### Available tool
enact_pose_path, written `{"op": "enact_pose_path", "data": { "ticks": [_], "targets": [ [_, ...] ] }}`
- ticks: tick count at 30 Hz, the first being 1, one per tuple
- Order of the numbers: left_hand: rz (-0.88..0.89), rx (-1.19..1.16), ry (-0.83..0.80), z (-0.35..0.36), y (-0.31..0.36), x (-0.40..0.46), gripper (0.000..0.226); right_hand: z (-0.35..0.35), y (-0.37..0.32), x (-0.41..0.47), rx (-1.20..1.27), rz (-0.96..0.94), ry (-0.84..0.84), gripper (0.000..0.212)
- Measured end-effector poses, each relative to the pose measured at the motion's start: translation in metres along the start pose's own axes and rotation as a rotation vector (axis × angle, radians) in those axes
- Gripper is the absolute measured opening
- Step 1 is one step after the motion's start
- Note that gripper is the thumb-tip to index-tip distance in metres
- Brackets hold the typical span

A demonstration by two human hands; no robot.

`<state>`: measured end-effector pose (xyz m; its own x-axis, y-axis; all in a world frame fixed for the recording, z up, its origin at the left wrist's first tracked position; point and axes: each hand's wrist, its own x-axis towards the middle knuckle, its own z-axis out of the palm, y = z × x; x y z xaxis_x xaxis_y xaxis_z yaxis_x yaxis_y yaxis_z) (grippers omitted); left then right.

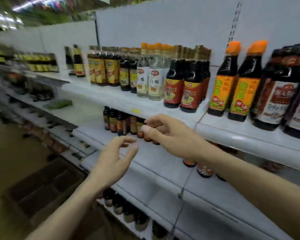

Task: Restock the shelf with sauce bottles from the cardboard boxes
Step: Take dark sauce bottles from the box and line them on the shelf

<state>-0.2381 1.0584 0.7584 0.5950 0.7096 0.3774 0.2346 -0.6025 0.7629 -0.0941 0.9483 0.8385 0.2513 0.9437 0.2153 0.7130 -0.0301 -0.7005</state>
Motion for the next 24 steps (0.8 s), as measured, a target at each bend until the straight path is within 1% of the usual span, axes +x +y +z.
{"op": "enact_pose_path", "data": {
  "ticks": [2, 6, 8, 11, 13, 16, 19, 22, 24],
  "targets": [
    [-0.051, 0.052, 0.013, -0.044, -0.028, -0.017, 0.022, 0.038, -0.023, 0.016, -0.007, -0.027, -0.063, 0.046],
    [-0.112, 0.201, 0.069, -0.128, -0.087, -0.051, 0.015, 0.113, -0.066, 0.052, -0.009, -0.102, -0.163, 0.047],
    [-0.149, 0.247, 0.106, -0.165, -0.116, -0.067, 0.011, 0.151, -0.085, 0.069, 0.021, -0.132, -0.221, 0.040],
    [-0.200, 0.315, 0.124, -0.213, -0.154, -0.083, 0.012, 0.204, -0.112, 0.095, 0.056, -0.152, -0.303, 0.023],
    [-0.225, 0.338, 0.141, -0.239, -0.178, -0.087, 0.013, 0.235, -0.126, 0.114, 0.053, -0.178, -0.334, 0.027],
    [-0.275, 0.319, 0.190, -0.270, -0.217, -0.089, 0.012, 0.279, -0.139, 0.146, 0.073, -0.199, -0.384, 0.038],
    [-0.328, 0.261, 0.219, -0.295, -0.259, -0.088, 0.011, 0.322, -0.147, 0.185, 0.073, -0.217, -0.443, 0.041],
    [-0.380, 0.174, 0.344, -0.326, -0.307, -0.075, 0.014, 0.370, -0.153, 0.237, 0.100, -0.224, -0.491, 0.042],
    [-0.421, 0.159, 0.422, -0.345, -0.338, -0.061, 0.015, 0.401, -0.159, 0.279, 0.126, -0.239, -0.514, 0.047]
  ]
}}
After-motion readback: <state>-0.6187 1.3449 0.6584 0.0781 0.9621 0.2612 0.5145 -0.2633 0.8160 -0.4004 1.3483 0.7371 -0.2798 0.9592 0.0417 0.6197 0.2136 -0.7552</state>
